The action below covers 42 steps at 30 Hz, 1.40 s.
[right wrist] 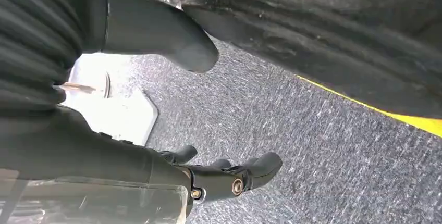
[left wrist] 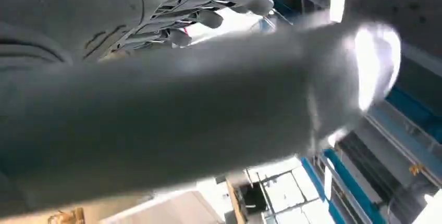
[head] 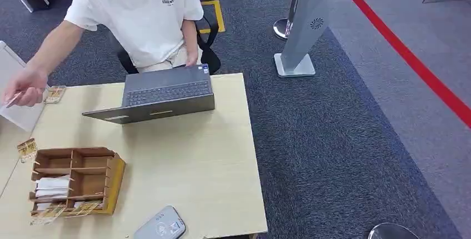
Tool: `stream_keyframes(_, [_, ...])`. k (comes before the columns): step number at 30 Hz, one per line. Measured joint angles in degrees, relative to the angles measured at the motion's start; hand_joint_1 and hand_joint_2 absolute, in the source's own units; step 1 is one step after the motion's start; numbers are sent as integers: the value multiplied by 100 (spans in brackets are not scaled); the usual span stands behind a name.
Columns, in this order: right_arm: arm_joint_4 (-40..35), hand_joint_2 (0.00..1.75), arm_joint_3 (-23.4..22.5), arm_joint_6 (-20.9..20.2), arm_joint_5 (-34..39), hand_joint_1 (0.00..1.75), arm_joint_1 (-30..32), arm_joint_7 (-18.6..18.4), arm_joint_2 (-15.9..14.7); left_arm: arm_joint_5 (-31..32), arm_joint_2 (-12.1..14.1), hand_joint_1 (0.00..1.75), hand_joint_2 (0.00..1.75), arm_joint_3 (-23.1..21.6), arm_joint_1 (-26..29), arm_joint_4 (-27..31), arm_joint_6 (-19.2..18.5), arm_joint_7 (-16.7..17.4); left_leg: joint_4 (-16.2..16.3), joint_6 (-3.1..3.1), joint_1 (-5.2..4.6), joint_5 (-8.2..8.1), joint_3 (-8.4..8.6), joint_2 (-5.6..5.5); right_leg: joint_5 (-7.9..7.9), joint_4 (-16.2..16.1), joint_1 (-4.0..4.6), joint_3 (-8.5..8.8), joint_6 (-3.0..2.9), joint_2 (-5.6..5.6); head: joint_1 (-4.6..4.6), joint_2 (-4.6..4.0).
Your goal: Pass the card to the sensor for recognition and then transmit it.
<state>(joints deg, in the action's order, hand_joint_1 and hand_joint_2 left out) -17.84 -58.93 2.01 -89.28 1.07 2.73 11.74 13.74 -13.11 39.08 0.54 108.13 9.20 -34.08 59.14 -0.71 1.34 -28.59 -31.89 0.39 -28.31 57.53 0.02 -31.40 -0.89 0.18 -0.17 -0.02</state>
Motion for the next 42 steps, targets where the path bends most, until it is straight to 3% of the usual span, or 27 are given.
stream_keyframes(7, [20,175,66,-31,0,0,-3,-37,-24,983,212,0,175,-492,-607,-234,-182,703,3,0,0,0,0,0,1,0,0,-1,0,1,0,0])
stream_keyframes(23, [88,175,254,-144,0,0,-60,-197,-127,3190,739,0,175,-1302,-1981,-1351,-656,2611,4,2,0,7,-2,2,3,0,0,-2,-2,3,0,0])
stream_keyframes(40, [177,175,610,-245,0,0,-104,-273,-236,5732,1327,0,175,-2196,-2972,-2376,-1154,4018,5,3,0,11,-5,2,9,2,0,-4,0,3,0,0])
stream_keyframes(41, [186,175,632,-245,0,0,-105,-275,-238,5813,1335,141,175,-2220,-2982,-2400,-1158,4038,5,3,0,11,-5,2,9,2,0,-4,0,3,-2,0])
stream_keyframes(42, [193,175,652,-252,0,0,-105,-278,-241,5852,1344,171,175,-2258,-2983,-2420,-1158,4044,5,3,0,11,-6,2,9,2,0,-5,0,3,0,0])
